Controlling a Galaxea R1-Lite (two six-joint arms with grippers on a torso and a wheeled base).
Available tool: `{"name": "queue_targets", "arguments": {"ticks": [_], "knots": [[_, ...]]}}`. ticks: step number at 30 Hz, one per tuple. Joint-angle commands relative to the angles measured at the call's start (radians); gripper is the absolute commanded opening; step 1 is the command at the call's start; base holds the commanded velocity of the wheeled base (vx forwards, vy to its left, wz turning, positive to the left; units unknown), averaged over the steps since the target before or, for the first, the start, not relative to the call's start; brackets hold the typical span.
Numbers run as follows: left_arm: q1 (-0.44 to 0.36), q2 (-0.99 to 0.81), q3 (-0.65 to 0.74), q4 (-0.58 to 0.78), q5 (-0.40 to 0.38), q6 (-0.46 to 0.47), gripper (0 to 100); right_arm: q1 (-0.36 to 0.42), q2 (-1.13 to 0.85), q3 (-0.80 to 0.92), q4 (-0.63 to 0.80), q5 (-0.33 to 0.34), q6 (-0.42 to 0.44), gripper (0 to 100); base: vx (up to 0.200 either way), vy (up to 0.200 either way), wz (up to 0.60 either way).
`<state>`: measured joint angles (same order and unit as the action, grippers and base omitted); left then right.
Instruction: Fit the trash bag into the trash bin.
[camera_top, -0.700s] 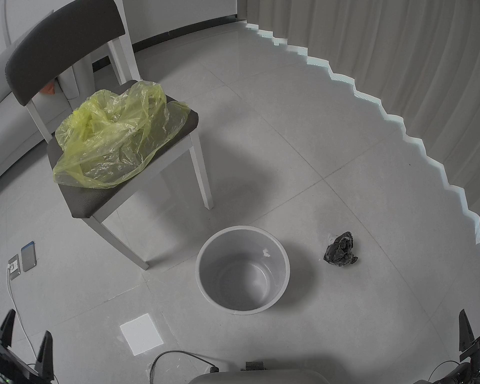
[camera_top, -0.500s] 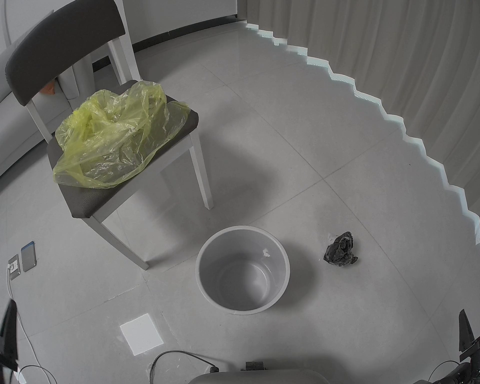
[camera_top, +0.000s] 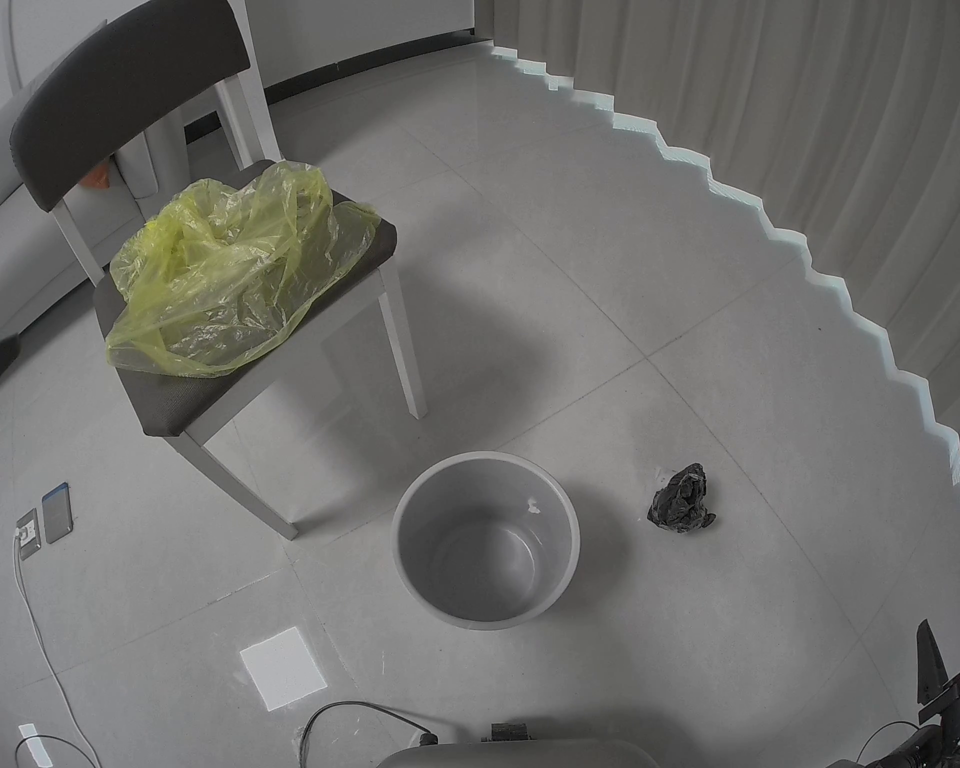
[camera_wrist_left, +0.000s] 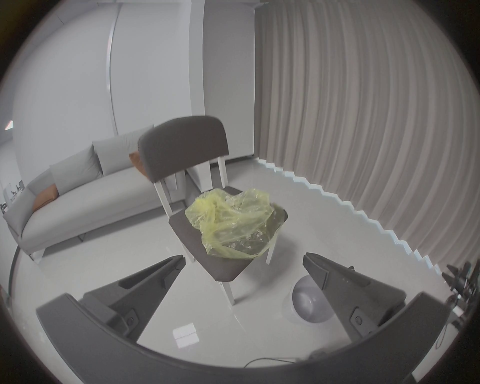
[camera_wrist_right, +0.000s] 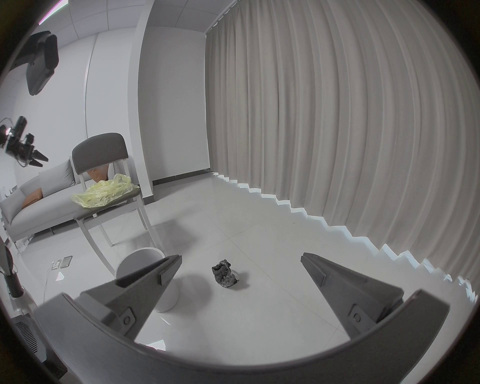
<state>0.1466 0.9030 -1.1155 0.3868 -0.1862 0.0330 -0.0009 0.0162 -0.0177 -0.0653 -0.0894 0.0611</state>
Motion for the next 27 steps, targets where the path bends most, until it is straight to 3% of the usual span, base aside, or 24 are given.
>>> {"name": "queue_targets", "arguments": {"ticks": [1, 7, 14, 20, 27], "knots": [[0.036, 0.478, -0.337, 0.204, 0.073, -0.001, 100, 0.001, -0.016, 0.018, 0.001, 0.002, 0.0, 100, 0.0, 0.0, 0.0], [0.031, 0.574, -0.354, 0.193, 0.111, -0.036, 100, -0.001, -0.016, 0.018, 0.001, 0.002, 0.0, 100, 0.0, 0.0, 0.0], [-0.016, 0.708, -0.454, 0.168, 0.106, -0.205, 100, -0.001, -0.016, 0.018, 0.001, 0.002, -0.001, 100, 0.0, 0.0, 0.0], [0.002, 0.812, -0.572, 0.155, 0.113, -0.219, 100, -0.001, -0.016, 0.018, 0.001, 0.0, 0.005, 100, 0.0, 0.0, 0.0], [0.018, 0.852, -0.575, 0.156, 0.111, -0.22, 100, -0.001, -0.016, 0.018, -0.001, 0.0, 0.005, 100, 0.0, 0.0, 0.0]]}}
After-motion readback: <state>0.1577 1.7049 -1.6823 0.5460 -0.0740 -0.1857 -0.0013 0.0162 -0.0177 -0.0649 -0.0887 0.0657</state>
